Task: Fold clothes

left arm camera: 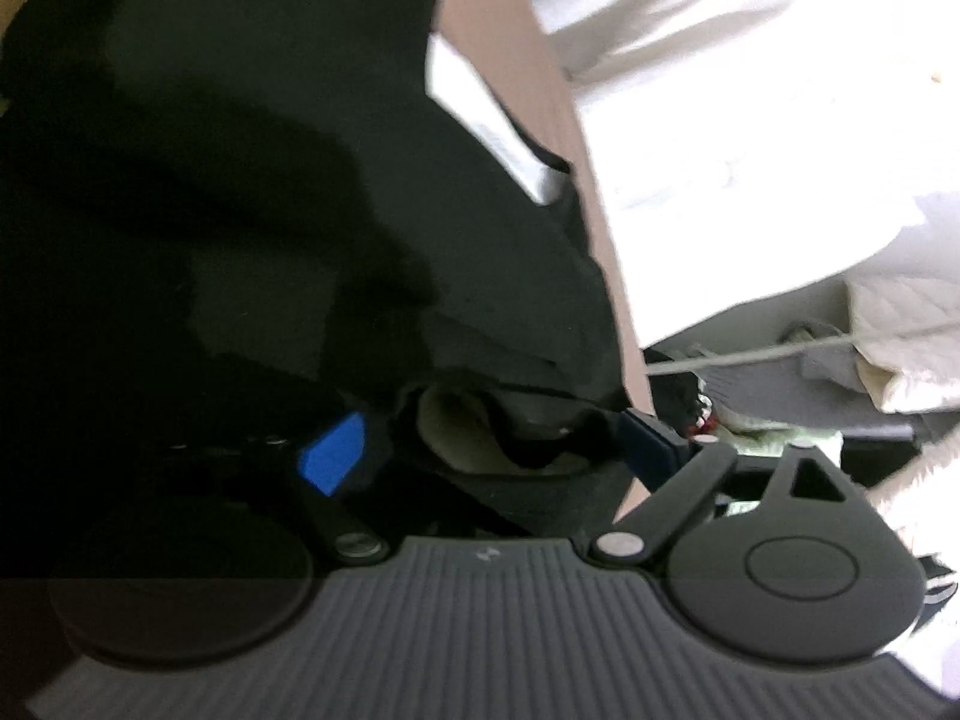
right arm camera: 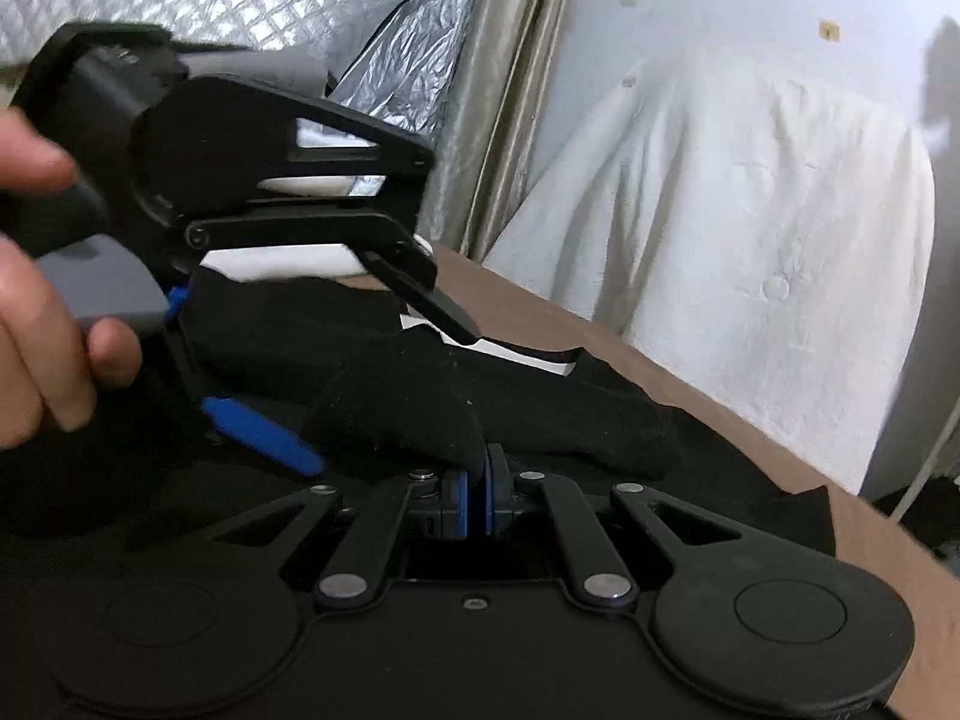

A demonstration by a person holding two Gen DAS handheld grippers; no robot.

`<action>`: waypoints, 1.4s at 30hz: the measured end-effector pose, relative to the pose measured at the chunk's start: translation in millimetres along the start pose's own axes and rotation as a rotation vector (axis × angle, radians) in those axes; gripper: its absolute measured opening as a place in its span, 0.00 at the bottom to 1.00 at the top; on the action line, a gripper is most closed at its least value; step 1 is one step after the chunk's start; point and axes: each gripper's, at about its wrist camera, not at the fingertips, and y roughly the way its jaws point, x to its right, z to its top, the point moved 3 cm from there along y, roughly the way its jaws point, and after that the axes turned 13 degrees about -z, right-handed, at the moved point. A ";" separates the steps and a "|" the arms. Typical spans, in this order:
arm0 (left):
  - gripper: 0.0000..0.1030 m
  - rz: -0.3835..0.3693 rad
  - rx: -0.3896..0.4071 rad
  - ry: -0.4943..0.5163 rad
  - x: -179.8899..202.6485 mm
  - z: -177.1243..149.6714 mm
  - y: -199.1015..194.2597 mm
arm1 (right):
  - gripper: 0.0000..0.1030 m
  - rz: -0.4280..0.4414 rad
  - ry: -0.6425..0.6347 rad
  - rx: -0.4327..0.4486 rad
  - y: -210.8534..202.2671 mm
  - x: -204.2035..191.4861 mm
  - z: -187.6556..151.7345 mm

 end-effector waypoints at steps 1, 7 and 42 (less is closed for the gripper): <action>0.90 -0.005 -0.009 -0.006 -3.1 0.0 0.5 | 0.06 0.004 -0.004 0.001 -0.7 -1.1 0.1; 0.14 0.010 -0.147 0.195 33.8 9.8 27.1 | 0.18 -0.016 -0.045 0.020 -2.8 -0.3 0.1; 0.17 0.545 0.248 0.681 9.1 107.7 -74.6 | 0.51 -0.209 0.498 -0.303 88.5 139.3 -53.8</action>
